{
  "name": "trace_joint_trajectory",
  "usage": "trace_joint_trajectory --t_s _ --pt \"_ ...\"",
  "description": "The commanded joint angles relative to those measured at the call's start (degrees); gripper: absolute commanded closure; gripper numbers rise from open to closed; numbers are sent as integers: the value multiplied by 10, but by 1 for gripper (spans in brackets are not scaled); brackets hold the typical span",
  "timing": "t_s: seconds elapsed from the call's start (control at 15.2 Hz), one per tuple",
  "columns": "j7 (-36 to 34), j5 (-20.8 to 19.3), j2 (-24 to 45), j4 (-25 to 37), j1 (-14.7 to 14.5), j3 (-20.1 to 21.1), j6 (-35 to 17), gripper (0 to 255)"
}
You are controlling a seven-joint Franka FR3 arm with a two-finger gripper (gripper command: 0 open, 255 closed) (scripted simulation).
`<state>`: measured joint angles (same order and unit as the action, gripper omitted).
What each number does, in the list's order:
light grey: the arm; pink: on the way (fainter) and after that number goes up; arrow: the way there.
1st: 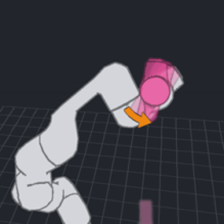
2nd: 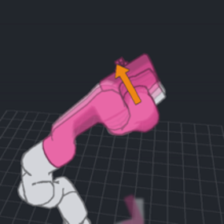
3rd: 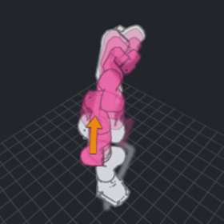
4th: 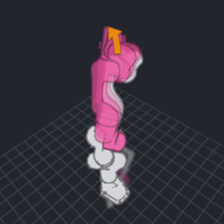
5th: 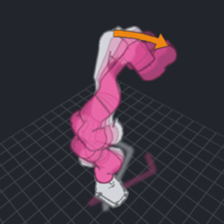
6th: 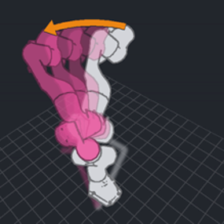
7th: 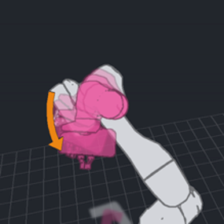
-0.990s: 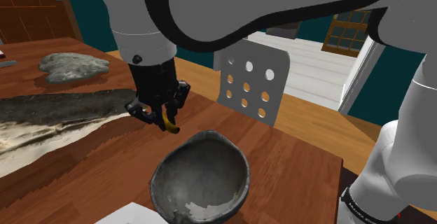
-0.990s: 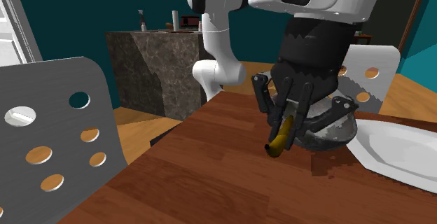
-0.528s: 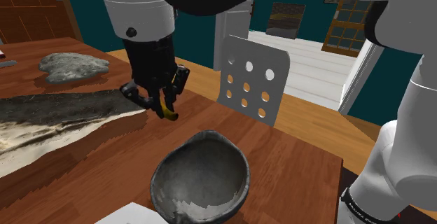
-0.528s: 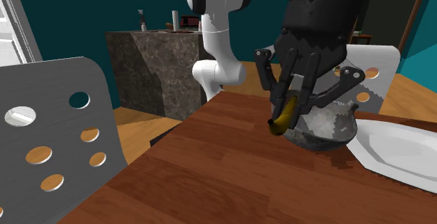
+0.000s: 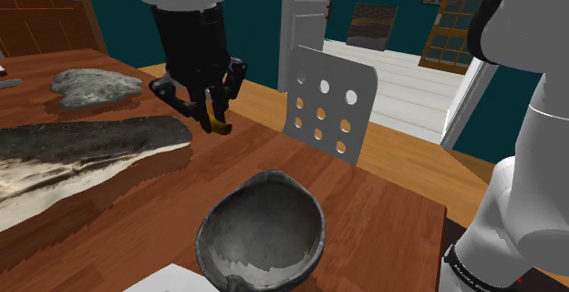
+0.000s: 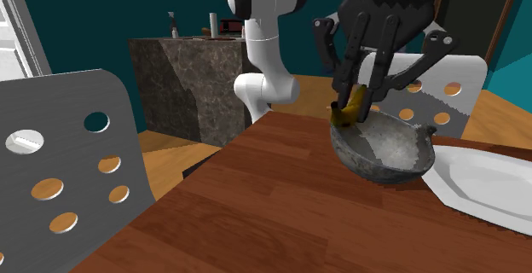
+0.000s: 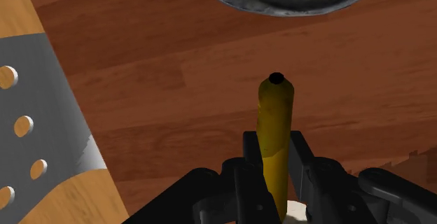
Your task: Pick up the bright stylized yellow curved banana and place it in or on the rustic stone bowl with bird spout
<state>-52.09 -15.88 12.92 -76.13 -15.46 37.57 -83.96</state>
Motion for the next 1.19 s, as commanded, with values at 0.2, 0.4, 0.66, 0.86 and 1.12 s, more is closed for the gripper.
trace_joint_trajectory --t_s 0.2,0.4,0.66,0.86,1.12 --pt "0 -15 23 62 -16 1 43 255" --pt "-18 20 -34 -9 -7 12 23 255" --pt "-41 63 -102 -82 -7 24 6 255" --pt "-59 93 -146 -125 -14 32 0 255" --pt "-67 114 -177 -176 -18 33 -27 255"
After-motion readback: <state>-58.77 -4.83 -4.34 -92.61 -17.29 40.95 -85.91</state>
